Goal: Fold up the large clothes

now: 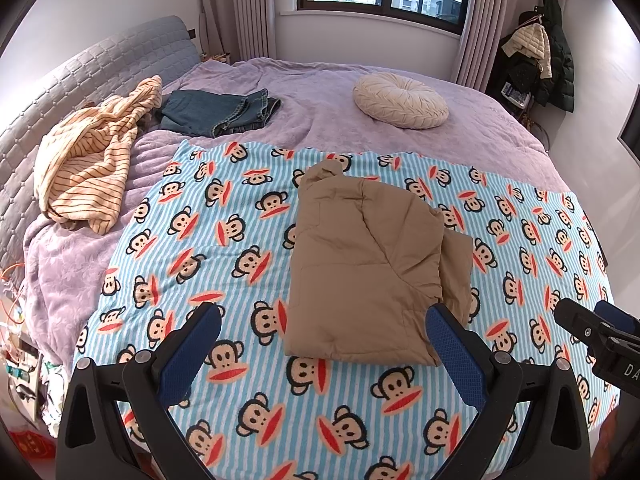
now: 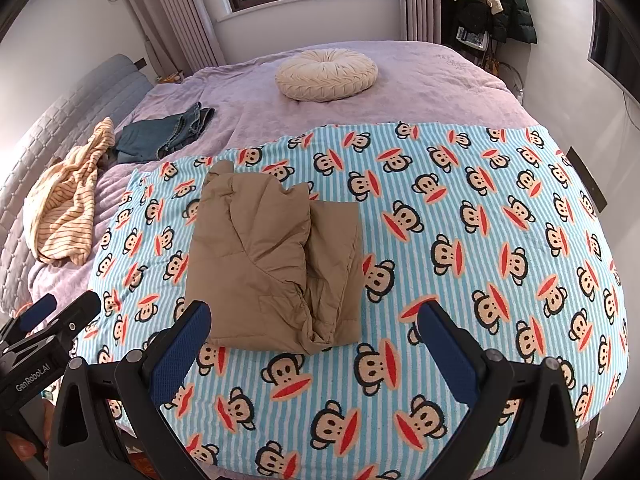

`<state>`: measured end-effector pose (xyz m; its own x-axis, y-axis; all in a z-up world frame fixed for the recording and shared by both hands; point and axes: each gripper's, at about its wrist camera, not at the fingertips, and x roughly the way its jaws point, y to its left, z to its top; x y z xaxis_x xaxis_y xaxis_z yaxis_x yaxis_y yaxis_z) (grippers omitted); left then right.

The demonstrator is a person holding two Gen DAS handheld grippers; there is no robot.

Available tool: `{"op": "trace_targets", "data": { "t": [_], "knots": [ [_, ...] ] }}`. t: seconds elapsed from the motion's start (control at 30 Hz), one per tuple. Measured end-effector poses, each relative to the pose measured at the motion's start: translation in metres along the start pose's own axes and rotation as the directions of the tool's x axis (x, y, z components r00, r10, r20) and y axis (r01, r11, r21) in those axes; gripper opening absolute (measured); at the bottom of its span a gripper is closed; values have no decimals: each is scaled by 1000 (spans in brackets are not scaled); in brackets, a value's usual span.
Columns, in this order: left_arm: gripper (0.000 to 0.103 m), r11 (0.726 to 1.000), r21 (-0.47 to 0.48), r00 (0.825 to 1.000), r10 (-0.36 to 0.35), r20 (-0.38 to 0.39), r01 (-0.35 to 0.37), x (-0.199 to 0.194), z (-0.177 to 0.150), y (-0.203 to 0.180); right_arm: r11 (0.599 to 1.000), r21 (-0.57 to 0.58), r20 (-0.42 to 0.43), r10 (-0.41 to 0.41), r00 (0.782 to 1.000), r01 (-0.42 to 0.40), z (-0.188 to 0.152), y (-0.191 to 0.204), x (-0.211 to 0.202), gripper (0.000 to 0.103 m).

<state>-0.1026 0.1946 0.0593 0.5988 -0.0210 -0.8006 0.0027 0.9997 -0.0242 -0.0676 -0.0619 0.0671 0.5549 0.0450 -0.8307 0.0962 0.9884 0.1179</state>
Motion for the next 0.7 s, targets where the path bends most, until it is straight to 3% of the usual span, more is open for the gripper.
{"op": "trace_targets", "data": {
  "t": [0.7],
  "knots": [
    [103, 1000, -1, 1000, 0, 1, 0, 0, 2, 0, 1000, -1, 1, 0, 1000, 0, 0, 1, 0, 103]
  ]
}}
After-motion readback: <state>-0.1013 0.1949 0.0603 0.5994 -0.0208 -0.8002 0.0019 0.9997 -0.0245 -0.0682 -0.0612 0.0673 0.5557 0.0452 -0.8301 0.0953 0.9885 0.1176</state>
